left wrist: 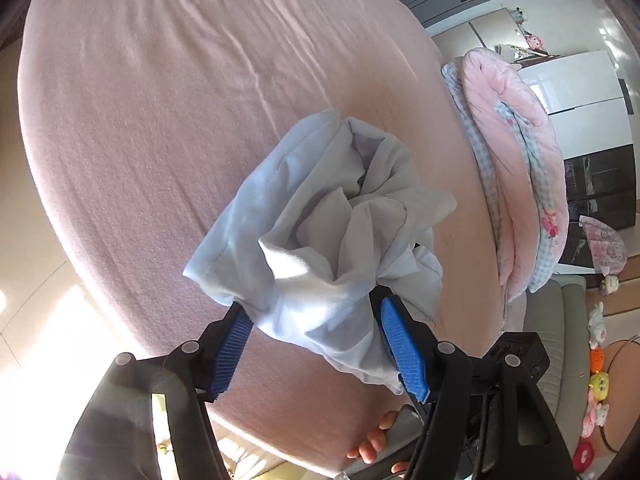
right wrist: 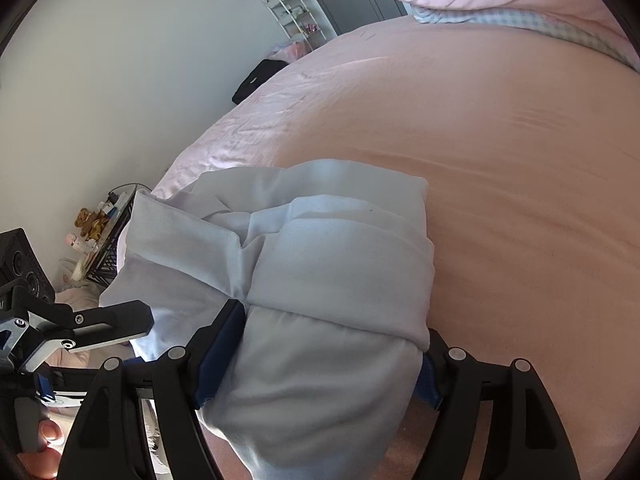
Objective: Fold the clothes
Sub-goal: 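Lower the bundle onto the bed and open both grippers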
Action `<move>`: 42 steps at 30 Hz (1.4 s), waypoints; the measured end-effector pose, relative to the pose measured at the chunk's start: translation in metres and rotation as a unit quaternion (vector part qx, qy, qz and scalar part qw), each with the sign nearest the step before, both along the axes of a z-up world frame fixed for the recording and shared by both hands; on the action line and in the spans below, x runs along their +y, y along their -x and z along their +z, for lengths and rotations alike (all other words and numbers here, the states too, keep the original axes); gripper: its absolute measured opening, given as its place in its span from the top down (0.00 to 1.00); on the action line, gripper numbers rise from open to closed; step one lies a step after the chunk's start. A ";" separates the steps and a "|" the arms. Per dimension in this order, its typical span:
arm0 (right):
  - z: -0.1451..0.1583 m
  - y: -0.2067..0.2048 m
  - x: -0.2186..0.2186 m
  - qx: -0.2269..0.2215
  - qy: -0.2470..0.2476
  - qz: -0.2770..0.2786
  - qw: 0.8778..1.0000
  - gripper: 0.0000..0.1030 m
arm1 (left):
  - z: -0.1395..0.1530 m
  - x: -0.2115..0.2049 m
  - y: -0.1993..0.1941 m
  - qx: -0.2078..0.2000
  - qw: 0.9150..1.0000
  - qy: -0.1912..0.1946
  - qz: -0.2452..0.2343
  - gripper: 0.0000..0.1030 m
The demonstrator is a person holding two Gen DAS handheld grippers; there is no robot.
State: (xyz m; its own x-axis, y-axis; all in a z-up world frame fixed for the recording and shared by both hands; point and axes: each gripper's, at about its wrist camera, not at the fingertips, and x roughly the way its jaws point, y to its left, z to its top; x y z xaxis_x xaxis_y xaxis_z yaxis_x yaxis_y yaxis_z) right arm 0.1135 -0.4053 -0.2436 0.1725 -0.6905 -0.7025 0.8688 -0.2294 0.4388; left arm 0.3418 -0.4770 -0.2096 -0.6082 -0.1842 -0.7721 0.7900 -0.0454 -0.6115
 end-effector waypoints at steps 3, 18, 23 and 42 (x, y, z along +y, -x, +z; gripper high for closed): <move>0.004 0.005 0.007 -0.003 -0.022 0.002 1.000 0.26 | 0.012 0.011 -0.010 -0.072 0.996 0.045 0.012 0.38; 0.077 0.014 0.023 0.137 0.047 0.010 0.989 0.25 | 0.064 0.036 0.063 -0.256 0.921 0.284 -0.065 0.38; 0.059 0.013 0.014 0.126 0.007 0.039 0.991 0.71 | 0.045 0.007 0.088 -0.334 0.896 0.287 -0.062 0.38; 0.048 0.001 0.031 0.134 -0.034 0.071 0.988 0.69 | 0.032 -0.002 0.095 -0.443 0.838 0.316 -0.042 0.36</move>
State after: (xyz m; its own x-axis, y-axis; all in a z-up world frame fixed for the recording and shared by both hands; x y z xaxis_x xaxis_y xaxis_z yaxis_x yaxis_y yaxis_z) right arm 0.1122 -0.3747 -0.1957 0.0659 -0.6217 -0.7805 0.9773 -0.1179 0.1763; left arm 0.2469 -0.4793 -0.1775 0.1207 -0.7121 -0.6916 0.8992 -0.2168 0.3801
